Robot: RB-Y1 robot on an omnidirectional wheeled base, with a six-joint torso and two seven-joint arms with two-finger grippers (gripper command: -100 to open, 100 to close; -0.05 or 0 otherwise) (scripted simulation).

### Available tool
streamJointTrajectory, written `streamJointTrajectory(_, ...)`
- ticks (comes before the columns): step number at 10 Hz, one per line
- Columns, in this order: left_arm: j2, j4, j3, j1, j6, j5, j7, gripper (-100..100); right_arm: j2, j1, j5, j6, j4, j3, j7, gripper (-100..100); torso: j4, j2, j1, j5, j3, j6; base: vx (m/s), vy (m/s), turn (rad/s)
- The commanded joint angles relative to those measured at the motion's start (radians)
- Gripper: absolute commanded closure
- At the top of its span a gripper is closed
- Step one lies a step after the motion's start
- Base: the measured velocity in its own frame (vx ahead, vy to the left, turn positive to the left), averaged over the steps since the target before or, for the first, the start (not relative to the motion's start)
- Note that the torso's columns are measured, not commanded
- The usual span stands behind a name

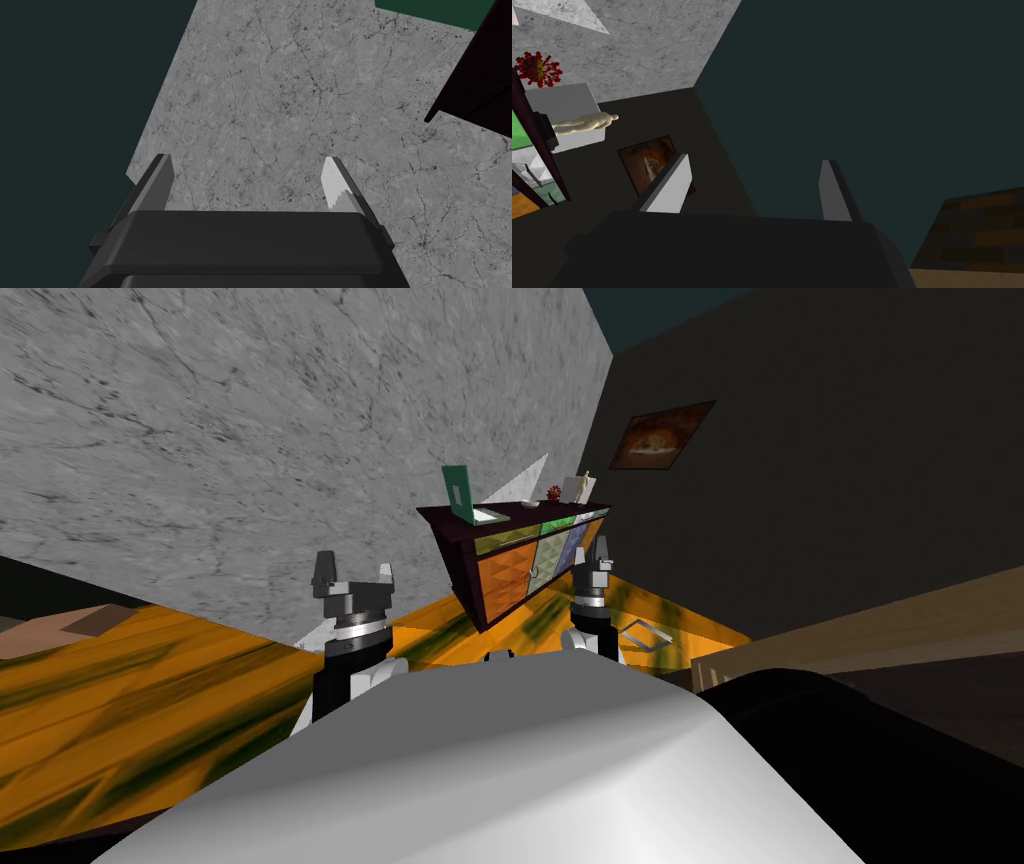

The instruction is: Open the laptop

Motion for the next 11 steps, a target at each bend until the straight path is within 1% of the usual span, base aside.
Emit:
streamJointTrajectory(1,0.034,-0.008,0.035,-0.026,0.052,0.011,0.020,-100,0.000,0.000,0.000,0.000,0.000,0.000,0.000,0,0.001,0.002,0.001,0.000,0.000,0.000,0.086,-0.108,0.066)
streamJointTrajectory(5,0.064,-0.027,0.112,-0.083,0.160,0.034,0.065,-100,0.000,0.000,0.000,0.000,0.000,0.000,0.000,0,0.002,0.003,0.001,0.001,0.001,0.000,0.086,-0.134,0.093)
streamJointTrajectory(8,0.071,-0.046,0.179,-0.133,0.250,0.055,0.106,-100,0.000,0.000,0.000,0.000,0.000,0.000,0.000,0,0.002,0.003,0.001,0.000,0.000,0.000,0.093,-0.179,0.121)
streamJointTrajectory(9,0.071,-0.046,0.179,-0.133,0.261,0.055,0.106,-100,0.000,0.000,0.000,0.000,0.000,0.000,0.000,0,0.002,0.003,0.002,0.001,0.000,0.000,0.079,-0.110,0.037)
streamJointTrajectory(11,0.073,-0.059,0.228,-0.169,0.324,0.071,0.134,-100,0.000,0.000,0.000,0.000,0.000,0.000,0.000,0,0.002,0.005,0.007,0.002,0.001,0.000,0.077,-0.104,0.087)
